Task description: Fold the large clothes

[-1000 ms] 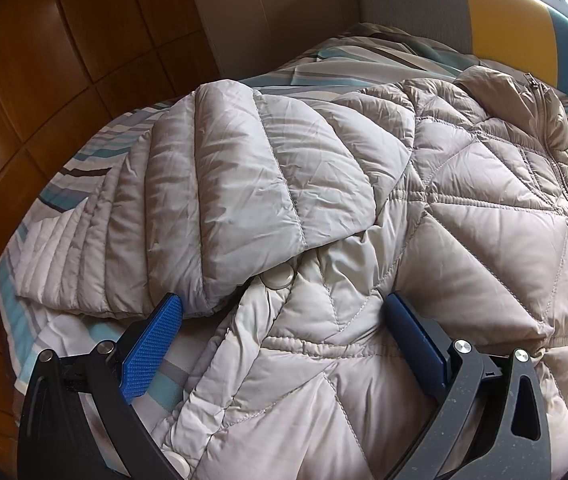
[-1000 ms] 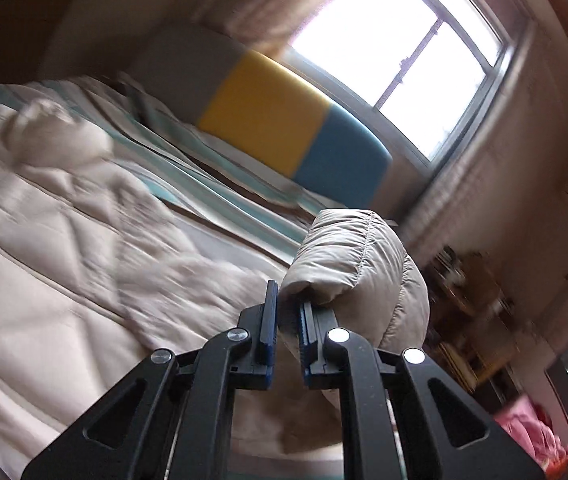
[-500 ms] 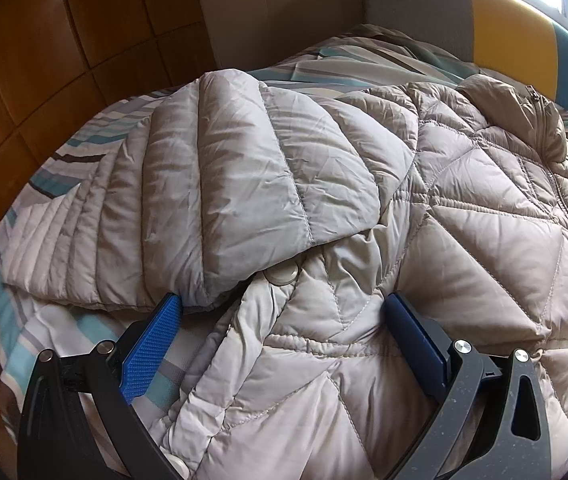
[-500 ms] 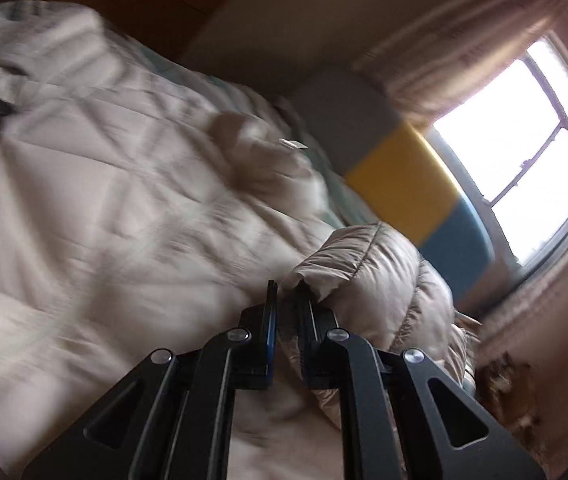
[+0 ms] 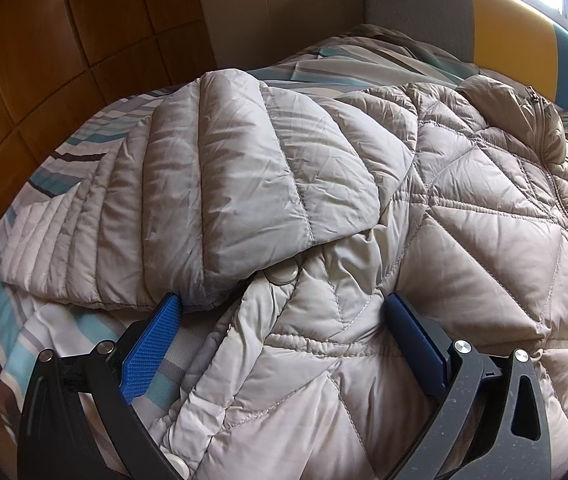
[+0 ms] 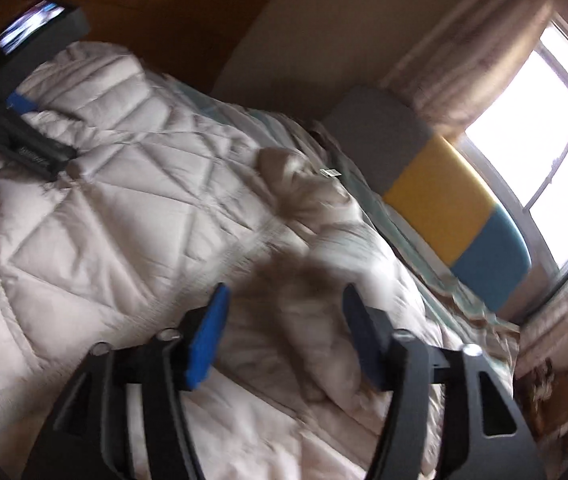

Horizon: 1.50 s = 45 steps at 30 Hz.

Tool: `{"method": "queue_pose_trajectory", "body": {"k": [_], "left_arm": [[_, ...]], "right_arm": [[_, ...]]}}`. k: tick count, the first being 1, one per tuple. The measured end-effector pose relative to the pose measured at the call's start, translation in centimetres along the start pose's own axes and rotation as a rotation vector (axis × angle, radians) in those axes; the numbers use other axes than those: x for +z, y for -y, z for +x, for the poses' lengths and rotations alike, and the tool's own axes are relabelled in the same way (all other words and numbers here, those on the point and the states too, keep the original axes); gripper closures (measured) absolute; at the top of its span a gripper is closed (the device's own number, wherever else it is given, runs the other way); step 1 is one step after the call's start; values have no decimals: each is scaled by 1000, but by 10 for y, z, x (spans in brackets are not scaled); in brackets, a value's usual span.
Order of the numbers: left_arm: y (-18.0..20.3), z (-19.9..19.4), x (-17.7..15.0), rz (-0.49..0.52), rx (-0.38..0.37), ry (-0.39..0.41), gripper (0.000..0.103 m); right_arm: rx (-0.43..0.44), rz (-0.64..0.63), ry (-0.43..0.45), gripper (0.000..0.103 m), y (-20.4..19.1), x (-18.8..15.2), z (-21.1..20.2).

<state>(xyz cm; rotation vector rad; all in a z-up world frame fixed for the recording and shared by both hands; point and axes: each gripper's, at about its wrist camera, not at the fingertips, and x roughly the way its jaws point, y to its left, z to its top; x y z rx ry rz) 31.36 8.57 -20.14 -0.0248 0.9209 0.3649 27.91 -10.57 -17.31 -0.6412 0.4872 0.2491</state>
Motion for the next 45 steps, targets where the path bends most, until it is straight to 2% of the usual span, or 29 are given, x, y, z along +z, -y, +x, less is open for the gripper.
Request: {"method": "queue_pose_trajectory", "body": {"k": [3, 6, 8, 11, 12, 15, 18, 20, 21, 24, 26, 28, 30, 33, 35, 40, 42, 43, 45], "left_arm": [[-1, -1, 1, 7, 9, 1, 3], [6, -9, 2, 37, 41, 11, 3], [12, -18, 3, 72, 64, 38, 3], [19, -27, 3, 100, 70, 65, 3], [21, -31, 4, 105, 64, 73, 3], [35, -50, 10, 134, 4, 108, 3], [61, -80, 16, 197, -83, 189, 3], [85, -98, 22, 229, -181, 236, 3], [100, -103, 24, 248, -238, 239, 3], [147, -107, 21, 337, -330, 213, 3], [183, -104, 13, 422, -404, 173, 3], [213, -100, 6, 492, -427, 145, 3], [233, -91, 6, 522, -387, 140, 3], [230, -75, 15, 448, -328, 161, 3], [209, -62, 23, 347, -286, 145, 3], [146, -42, 33, 103, -261, 84, 3], [129, -39, 32, 53, -264, 71, 3], [123, -41, 32, 34, -265, 78, 3], [106, -54, 31, -32, -265, 141, 3]], "right_arm": [[41, 92, -58, 34, 23, -6, -5], [35, 266, -87, 36, 60, -21, -12], [-13, 461, -108, 36, 97, -35, -12], [-120, 638, -175, 36, 132, -51, -2], [-128, 682, -186, 36, 140, -55, 3], [-189, 755, -210, 36, 156, -64, 9], [-262, 804, -216, 36, 166, -76, 6], [-309, 833, -241, 35, 171, -84, 7], [-316, 852, -257, 35, 176, -91, 7], [-295, 910, -286, 35, 182, -105, 11], [-300, 916, -288, 30, 183, -107, 12], [-301, 915, -292, 29, 183, -109, 12], [-302, 910, -292, 29, 179, -111, 12], [-302, 894, -288, 29, 174, -112, 11], [-302, 877, -285, 29, 170, -111, 11], [-302, 840, -285, 29, 164, -106, 14], [-290, 828, -275, 29, 164, -103, 13], [-283, 824, -265, 29, 165, -101, 12], [-262, 817, -232, 29, 169, -95, 9]]}}
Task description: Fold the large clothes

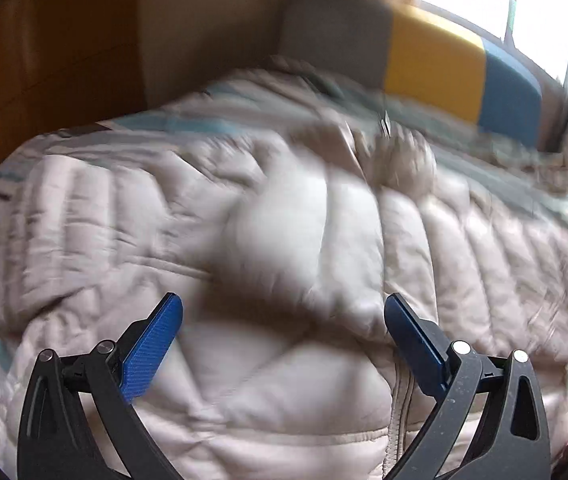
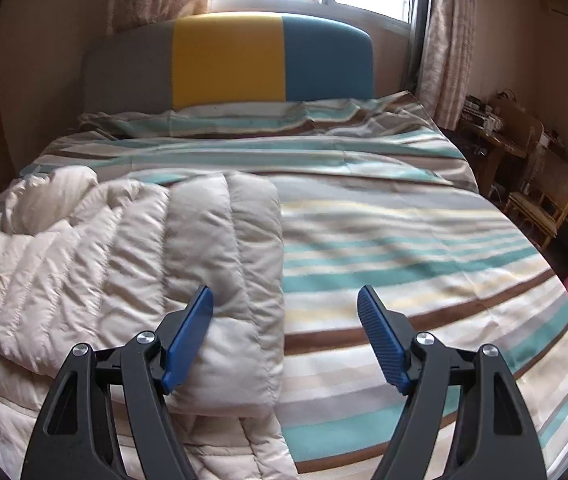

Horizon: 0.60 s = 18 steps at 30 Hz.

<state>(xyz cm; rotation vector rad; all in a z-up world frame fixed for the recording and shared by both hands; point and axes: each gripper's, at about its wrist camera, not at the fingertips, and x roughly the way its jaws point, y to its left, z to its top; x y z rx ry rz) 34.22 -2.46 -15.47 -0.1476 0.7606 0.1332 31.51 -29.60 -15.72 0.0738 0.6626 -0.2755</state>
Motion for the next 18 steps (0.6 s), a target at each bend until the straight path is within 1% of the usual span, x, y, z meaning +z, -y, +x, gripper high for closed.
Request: {"method": "queue_pose_trajectory", "body": {"k": [1, 2, 3, 4, 5, 6, 7, 8, 11, 12, 14, 16, 18], "left_arm": [[-4, -13, 2, -26, 6, 55, 3], [-4, -20, 5, -33, 1, 95, 3], [-2, -24, 8, -29, -5, 115, 3], [4, -26, 14, -10, -11, 130, 3], [12, -23, 20, 13, -19, 122, 3], [22, -15, 27, 45, -35, 100, 3], [30, -6, 32, 65, -39, 85, 3], [38, 3, 37, 90, -34, 64, 3], [55, 31, 44, 160, -19, 5, 3], [58, 36, 40, 189, -10, -17, 3], [55, 49, 28, 244, 22, -76, 3], [43, 54, 13, 235, 41, -93, 3], [33, 53, 0, 207, 35, -91, 3]], "right_arm": [[15, -4, 11, 31, -1, 4, -2], [31, -5, 17, 38, -1, 8, -2], [65, 1, 10, 41, -1, 15, 1], [90, 11, -4, 49, -2, 21, 6], [111, 26, -30, 58, -2, 26, 13], [119, 33, -52, 62, -2, 30, 21], [129, 34, -70, 67, -4, 32, 27], [145, 27, -96, 69, -6, 33, 35], [210, -11, -177, 70, -18, 27, 53], [220, -26, -194, 70, -22, 22, 57], [230, -47, -201, 70, -26, 9, 61], [217, -39, -202, 70, -25, 3, 66], [205, -18, -207, 70, -24, 2, 74]]}}
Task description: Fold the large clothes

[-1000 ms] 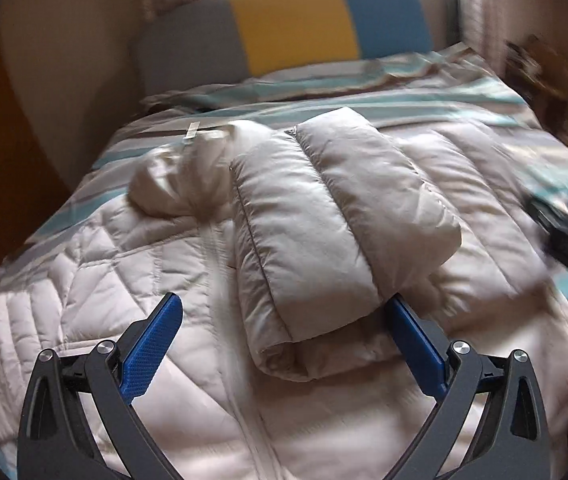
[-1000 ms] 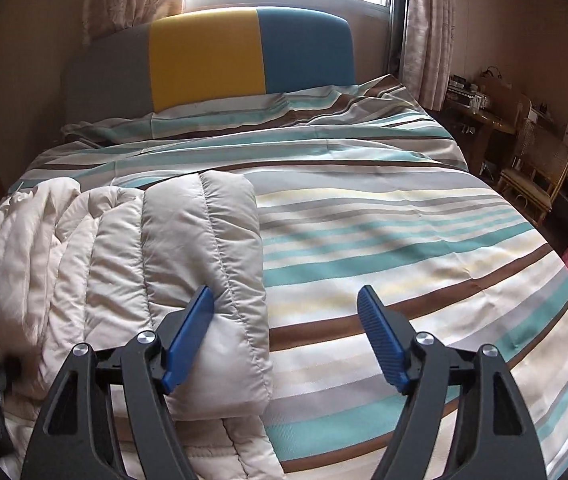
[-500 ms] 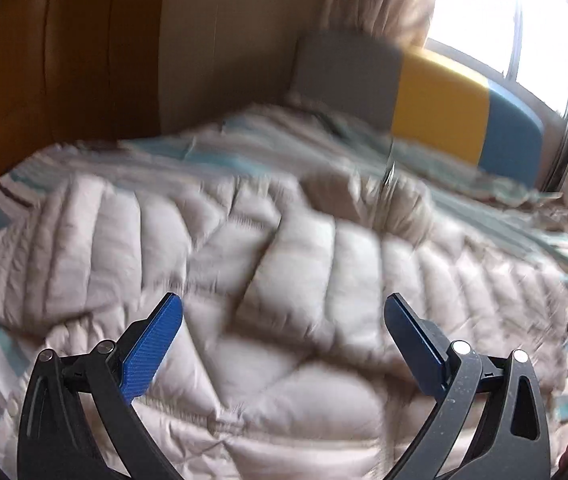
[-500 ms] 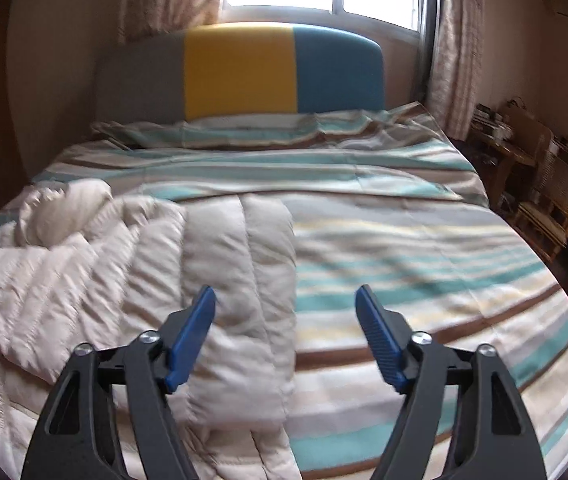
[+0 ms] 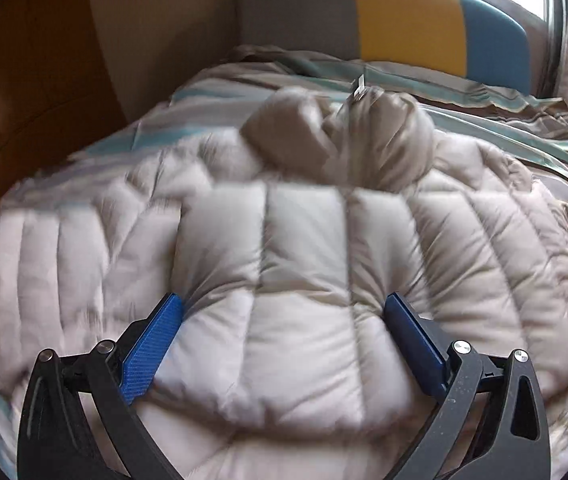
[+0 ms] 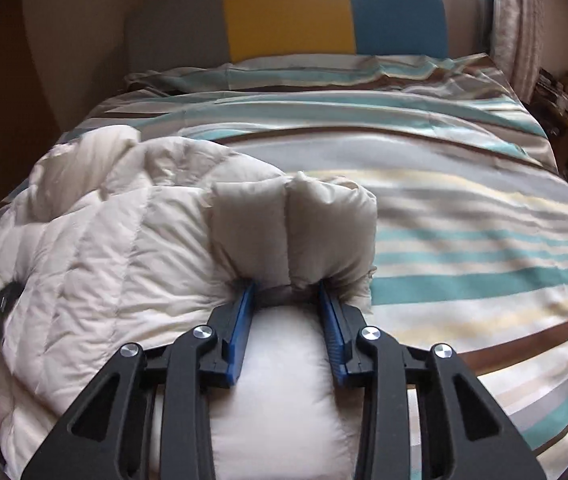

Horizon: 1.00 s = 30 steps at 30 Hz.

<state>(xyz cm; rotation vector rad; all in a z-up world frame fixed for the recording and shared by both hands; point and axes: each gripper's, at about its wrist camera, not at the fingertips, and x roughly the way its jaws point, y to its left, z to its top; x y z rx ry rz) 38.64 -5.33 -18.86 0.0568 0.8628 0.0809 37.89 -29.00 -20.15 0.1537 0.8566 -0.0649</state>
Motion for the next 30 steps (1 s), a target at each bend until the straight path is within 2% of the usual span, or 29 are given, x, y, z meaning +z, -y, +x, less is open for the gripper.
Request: {"method": "queue_pose_trajectory", "body": {"k": [4, 9, 13, 15, 21, 26, 30], "left_arm": [[-2, 7, -7, -12, 1, -13, 3], [4, 9, -5, 5, 18, -14, 3], [3, 11, -3, 0, 13, -11, 3], [4, 11, -3, 1, 16, -10, 3], [3, 11, -4, -7, 6, -7, 3], [3, 15, -5, -6, 9, -5, 3], [2, 15, -5, -11, 1, -6, 3]], "right_arm": [[-13, 18, 7, 70, 1, 1, 10], [-31, 4, 29, 68, -2, 1, 2], [21, 72, 136, 66, 2, 7, -30], [-3, 81, 165, 66, 1, 17, -35], [-44, 105, 15, 65, 3, 32, 17], [-110, 46, 28, 65, -5, 27, 26], [-100, 58, 39, 63, -1, 26, 18]]}}
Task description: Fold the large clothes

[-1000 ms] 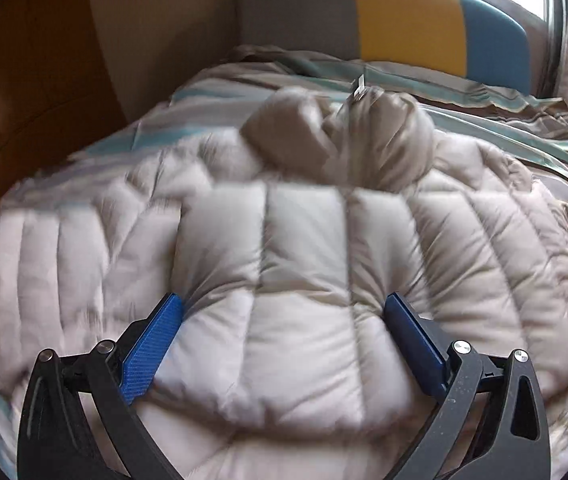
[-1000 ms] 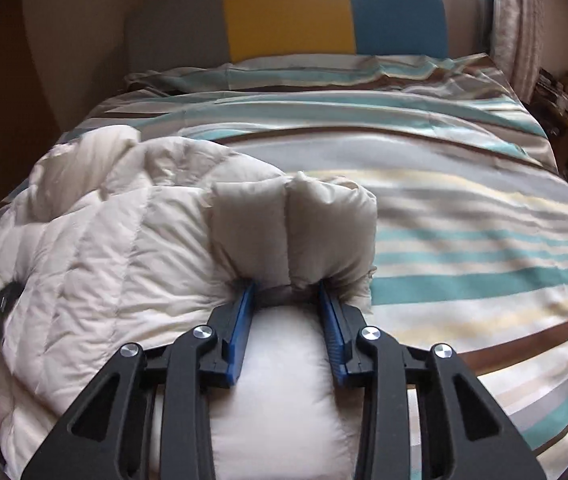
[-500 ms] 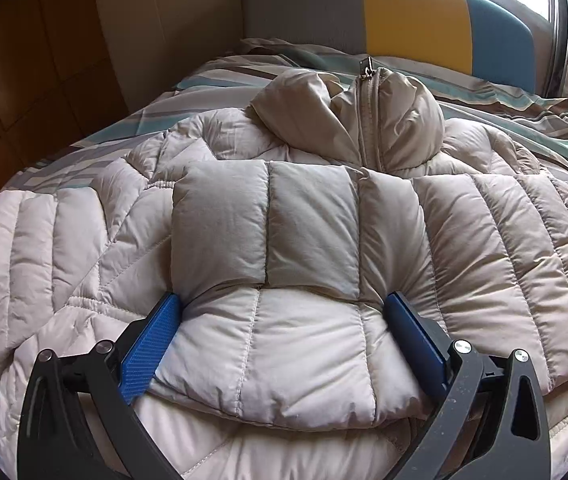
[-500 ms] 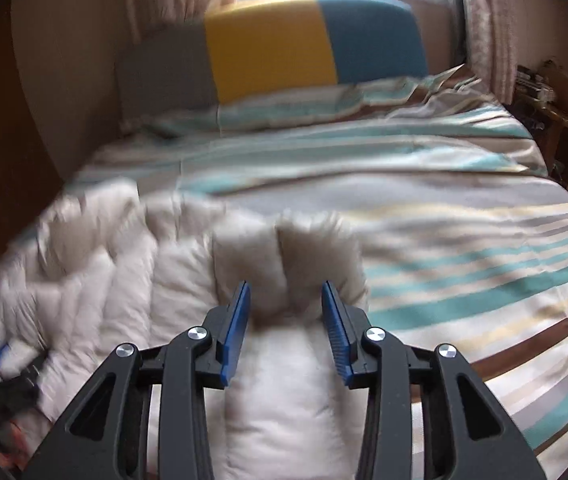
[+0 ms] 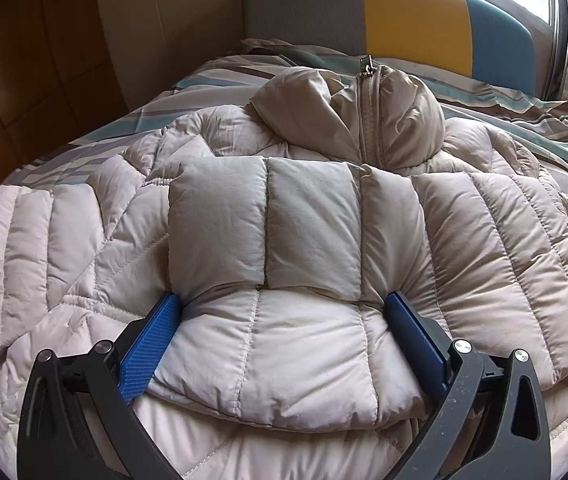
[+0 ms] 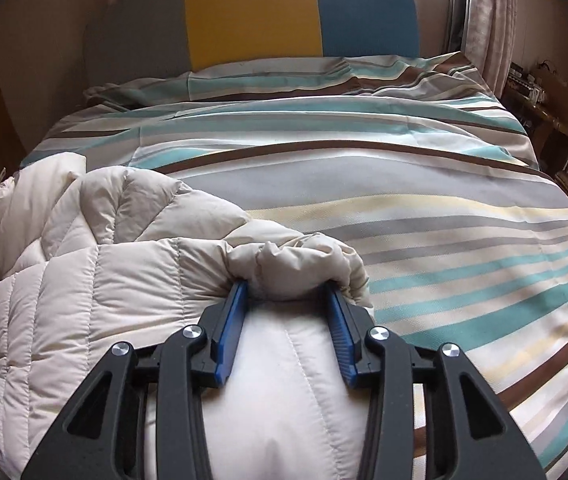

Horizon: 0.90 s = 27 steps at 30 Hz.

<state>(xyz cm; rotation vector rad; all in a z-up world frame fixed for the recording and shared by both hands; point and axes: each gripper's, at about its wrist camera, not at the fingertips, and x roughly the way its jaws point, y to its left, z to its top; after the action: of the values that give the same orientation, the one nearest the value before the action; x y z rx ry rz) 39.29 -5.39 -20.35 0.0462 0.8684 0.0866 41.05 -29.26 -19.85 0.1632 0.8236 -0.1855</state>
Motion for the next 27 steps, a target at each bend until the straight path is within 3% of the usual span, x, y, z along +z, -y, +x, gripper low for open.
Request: {"method": "queue_pose_trajectory", "body": {"k": [4, 8, 13, 21, 24, 27], "left_arm": [[-1, 0, 0, -1, -1, 1, 3], [-1, -1, 0, 2, 2, 1, 3], [-2, 0, 2, 3, 3, 2, 3], [0, 0, 1, 6, 8, 1, 3], [-1, 0, 2, 8, 7, -3, 3], [-10, -4, 3, -9, -43, -18, 3]], "right_arm": [[50, 42, 47, 53, 6, -6, -36], [91, 4, 66, 52, -2, -29, -70], [38, -61, 11, 51, -16, -54, -52], [-13, -92, 16, 48, -24, -62, -43], [-27, -82, 12, 42, -24, -64, -44], [-61, -49, -9, 27, -15, -60, -38]]}}
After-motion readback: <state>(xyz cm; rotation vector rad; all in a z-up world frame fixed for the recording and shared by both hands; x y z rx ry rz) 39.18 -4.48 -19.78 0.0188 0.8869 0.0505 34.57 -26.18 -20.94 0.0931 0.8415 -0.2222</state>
